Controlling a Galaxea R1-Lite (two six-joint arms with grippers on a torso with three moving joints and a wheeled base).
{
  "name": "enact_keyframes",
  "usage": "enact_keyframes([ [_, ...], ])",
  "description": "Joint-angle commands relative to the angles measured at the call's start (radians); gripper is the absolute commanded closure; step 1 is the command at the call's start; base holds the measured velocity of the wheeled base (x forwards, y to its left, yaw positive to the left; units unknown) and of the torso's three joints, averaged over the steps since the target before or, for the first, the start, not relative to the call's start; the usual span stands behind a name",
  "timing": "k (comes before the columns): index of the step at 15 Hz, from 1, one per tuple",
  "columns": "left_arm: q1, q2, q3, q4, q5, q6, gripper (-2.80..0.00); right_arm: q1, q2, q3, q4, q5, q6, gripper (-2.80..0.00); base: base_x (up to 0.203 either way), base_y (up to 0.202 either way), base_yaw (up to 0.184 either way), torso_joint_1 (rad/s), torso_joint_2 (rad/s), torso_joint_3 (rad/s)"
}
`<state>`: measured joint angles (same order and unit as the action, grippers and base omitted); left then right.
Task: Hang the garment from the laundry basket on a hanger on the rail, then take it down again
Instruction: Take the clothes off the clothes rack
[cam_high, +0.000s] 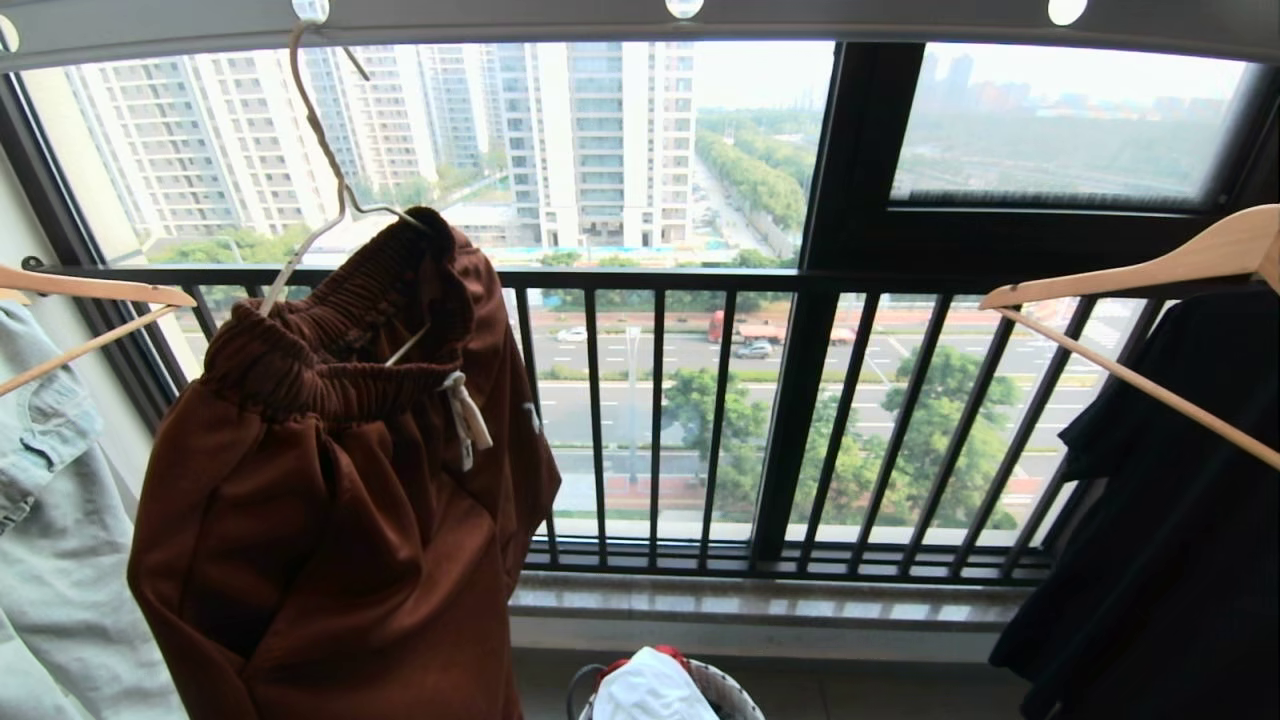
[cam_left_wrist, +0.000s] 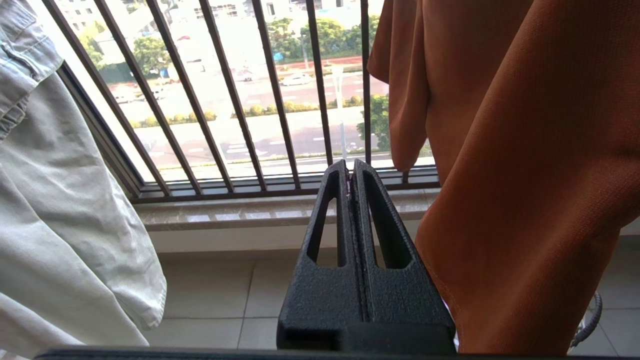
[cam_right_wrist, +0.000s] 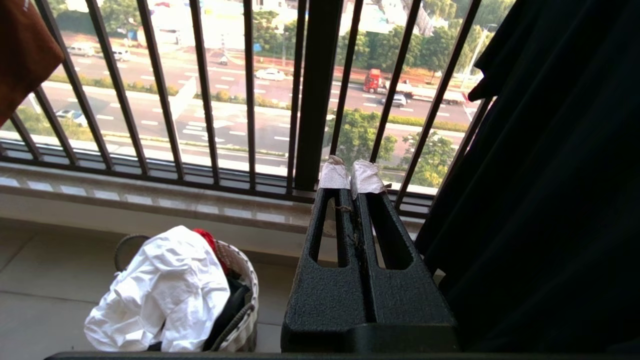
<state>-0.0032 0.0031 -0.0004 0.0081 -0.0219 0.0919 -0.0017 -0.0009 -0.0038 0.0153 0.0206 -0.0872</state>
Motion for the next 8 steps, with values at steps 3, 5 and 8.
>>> enact_keyframes([
  [3,0.0,-0.002,0.0,0.0,0.002,-0.036,0.0,0.0,0.001,0.001,0.003,-0.001,0.024,0.0,0.0,0.0,0.0,0.0,0.0,0.0],
  [5,0.0,-0.002,0.0,0.0,0.005,-0.073,0.0,0.0,0.001,0.002,-0.006,-0.005,0.035,0.0,0.0,0.0,0.0,0.0,0.0,0.0],
  [8,0.0,-0.002,0.0,0.0,0.011,-0.073,0.0,0.0,0.001,0.002,-0.006,-0.005,0.035,0.0,0.0,0.0,0.0,0.0,0.0,0.0],
])
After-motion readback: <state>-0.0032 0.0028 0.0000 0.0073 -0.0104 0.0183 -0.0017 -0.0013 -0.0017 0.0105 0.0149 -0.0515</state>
